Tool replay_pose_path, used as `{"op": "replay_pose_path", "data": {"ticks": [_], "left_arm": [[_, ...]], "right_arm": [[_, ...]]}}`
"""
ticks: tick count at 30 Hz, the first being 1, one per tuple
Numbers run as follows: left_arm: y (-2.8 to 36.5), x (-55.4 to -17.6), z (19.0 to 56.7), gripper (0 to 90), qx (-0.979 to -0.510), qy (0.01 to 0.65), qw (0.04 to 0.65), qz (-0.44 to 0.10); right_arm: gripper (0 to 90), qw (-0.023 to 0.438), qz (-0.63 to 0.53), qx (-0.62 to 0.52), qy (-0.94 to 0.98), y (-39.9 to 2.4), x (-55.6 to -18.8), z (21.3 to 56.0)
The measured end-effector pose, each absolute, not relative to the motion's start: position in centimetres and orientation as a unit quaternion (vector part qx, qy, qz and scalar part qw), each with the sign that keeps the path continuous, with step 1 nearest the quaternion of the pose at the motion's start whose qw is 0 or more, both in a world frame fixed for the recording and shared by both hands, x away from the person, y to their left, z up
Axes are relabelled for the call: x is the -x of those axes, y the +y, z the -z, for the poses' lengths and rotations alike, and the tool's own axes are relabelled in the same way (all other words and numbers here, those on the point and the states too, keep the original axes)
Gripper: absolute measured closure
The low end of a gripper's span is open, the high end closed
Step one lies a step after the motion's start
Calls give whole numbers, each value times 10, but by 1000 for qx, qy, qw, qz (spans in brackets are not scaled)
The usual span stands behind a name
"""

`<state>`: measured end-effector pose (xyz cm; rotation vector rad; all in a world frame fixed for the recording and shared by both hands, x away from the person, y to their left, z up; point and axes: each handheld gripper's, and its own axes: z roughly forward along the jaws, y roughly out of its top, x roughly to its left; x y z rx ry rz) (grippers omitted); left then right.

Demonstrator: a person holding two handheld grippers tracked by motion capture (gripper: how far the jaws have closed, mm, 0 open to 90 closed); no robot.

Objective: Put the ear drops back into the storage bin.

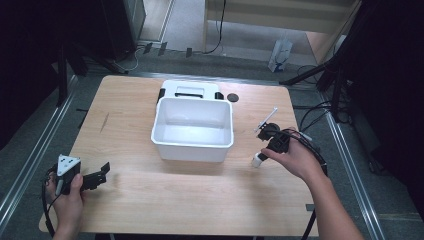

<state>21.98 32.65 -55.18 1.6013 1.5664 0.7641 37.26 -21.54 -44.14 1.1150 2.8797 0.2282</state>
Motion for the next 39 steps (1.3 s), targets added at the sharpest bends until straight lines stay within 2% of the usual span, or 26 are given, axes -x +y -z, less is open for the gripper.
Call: {"op": "replay_pose_path", "data": {"ticks": [2,8,12,24,39], "left_arm": [[326,-220,552,3,-626,613,378,-299],[326,-220,552,3,-628,613,377,-297],[326,-220,552,3,-627,614,377,-297],[326,-221,552,3,-629,612,377,-296],[324,-221,552,3,-636,609,372,-294]], "right_arm": [[709,22,-61,-364,929,-211,-372,445],[671,35,-60,-364,929,-203,-371,450],[714,38,-51,-368,928,-199,-373,452],[721,27,-50,-376,925,-199,-376,444],[721,53,-72,-358,929,-191,-376,377]]}}
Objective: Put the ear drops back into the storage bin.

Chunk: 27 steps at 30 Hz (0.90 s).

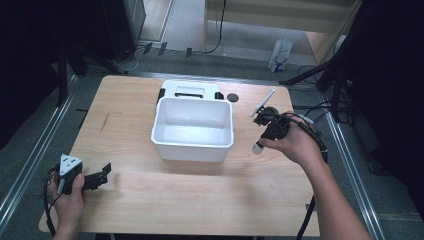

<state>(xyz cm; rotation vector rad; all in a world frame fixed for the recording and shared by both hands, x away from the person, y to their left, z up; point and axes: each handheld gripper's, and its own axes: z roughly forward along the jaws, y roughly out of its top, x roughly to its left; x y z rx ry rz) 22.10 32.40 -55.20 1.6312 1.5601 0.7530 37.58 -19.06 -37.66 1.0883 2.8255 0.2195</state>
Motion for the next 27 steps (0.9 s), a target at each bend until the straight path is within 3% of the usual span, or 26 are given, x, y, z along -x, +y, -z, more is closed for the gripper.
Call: {"op": "replay_pose_path", "data": {"ticks": [16,27], "left_arm": [[324,-221,552,3,-635,610,373,-293],[325,-221,552,3,-634,610,374,-293]], "right_arm": [[721,84,-87,-329,936,-154,-380,307],[721,93,-96,-295,946,-118,-382,297]]}}
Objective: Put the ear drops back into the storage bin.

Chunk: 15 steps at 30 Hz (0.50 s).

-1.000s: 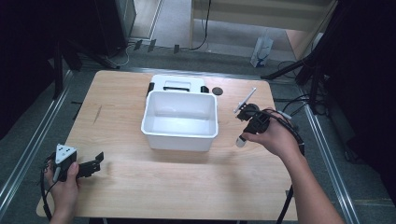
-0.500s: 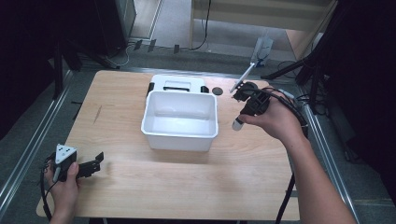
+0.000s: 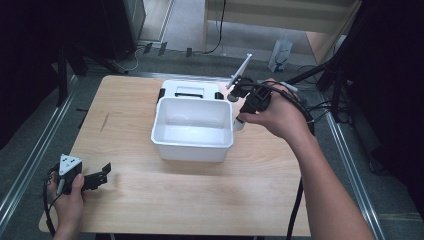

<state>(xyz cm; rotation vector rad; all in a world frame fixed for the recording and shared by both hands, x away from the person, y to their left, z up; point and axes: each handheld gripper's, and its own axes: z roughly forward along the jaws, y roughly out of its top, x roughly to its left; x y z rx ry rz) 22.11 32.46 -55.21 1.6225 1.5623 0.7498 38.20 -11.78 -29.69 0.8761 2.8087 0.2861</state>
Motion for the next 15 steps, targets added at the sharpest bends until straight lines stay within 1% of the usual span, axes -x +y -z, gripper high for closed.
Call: {"op": "replay_pose_path", "data": {"ticks": [8,15], "left_arm": [[325,-221,552,3,-634,611,375,-291],[325,-222,552,3,-634,611,375,-290]], "right_arm": [[721,87,-94,-268,955,-96,-386,310],[720,90,-96,-250,959,-87,-392,323]]}}
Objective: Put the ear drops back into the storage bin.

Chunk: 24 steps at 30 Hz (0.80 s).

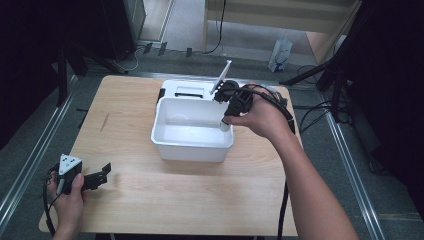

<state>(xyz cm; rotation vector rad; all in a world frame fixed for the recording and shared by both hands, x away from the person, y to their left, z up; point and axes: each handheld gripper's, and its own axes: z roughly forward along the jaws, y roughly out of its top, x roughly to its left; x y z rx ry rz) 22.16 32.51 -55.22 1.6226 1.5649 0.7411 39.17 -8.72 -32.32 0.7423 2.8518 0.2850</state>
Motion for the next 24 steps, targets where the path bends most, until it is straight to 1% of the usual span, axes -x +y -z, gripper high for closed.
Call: {"op": "replay_pose_path", "data": {"ticks": [7,14,24], "left_arm": [[325,-222,552,3,-635,611,375,-287],[325,-222,552,3,-636,611,375,-287],[324,-223,552,3,-639,609,371,-287]], "right_arm": [[720,94,-102,-222,965,-85,-397,339],[719,103,-85,-189,973,-81,-401,361],[718,105,-78,-178,975,-86,-409,388]]}}
